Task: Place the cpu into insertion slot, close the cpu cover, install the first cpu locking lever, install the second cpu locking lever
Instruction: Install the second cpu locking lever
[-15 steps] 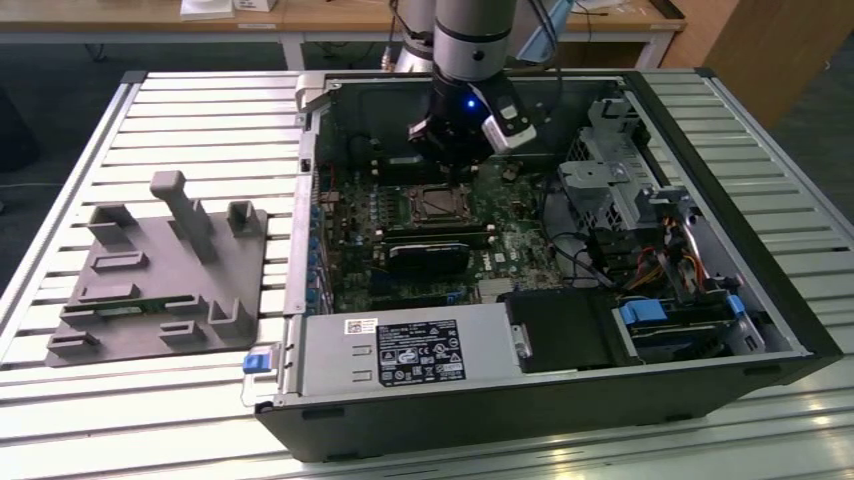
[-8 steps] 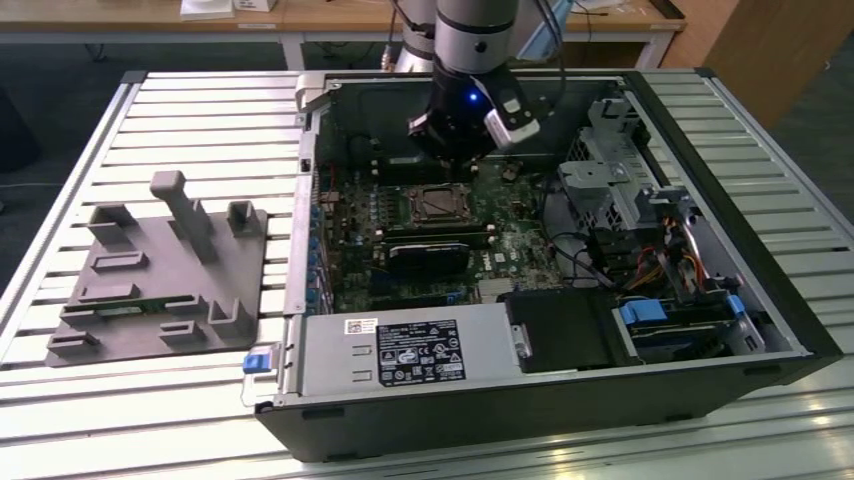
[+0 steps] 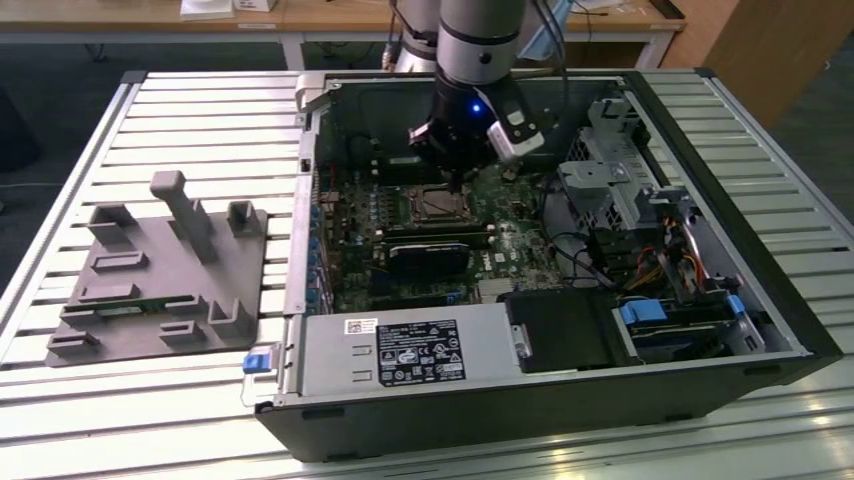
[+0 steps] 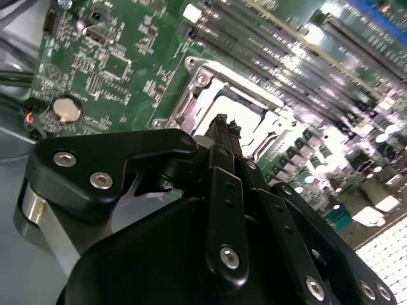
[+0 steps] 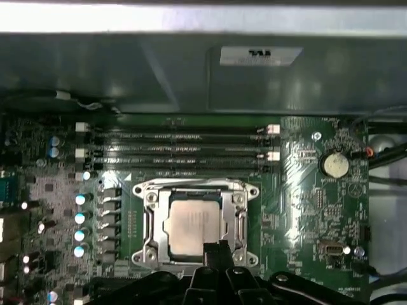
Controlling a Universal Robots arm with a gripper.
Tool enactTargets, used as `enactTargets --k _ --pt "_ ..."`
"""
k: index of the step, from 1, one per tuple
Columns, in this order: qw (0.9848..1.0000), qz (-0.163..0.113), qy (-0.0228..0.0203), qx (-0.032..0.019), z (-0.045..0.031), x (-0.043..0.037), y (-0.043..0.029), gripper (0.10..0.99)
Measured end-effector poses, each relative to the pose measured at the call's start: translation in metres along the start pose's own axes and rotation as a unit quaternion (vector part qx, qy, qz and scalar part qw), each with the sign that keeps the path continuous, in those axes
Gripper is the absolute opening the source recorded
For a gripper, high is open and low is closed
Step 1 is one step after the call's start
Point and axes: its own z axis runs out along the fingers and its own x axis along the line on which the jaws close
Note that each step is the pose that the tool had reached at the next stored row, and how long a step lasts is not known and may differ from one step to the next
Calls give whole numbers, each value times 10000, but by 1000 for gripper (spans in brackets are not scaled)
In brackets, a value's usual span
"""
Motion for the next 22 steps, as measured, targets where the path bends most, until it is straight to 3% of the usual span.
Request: enactTargets --k 3,9,13,14,17,22 --pt "10000 2 50 1 3 -1 -62 106" --pt "10000 4 86 1 11 -2 -155 106" --pt "9999 6 137 3 23 -3 -224 106" --pt "9999 6 149 -12 28 -3 -243 106" --pt "9997 4 175 -188 31 -4 -280 106" --pt "9996 5 183 -196 49 -2 -378 106"
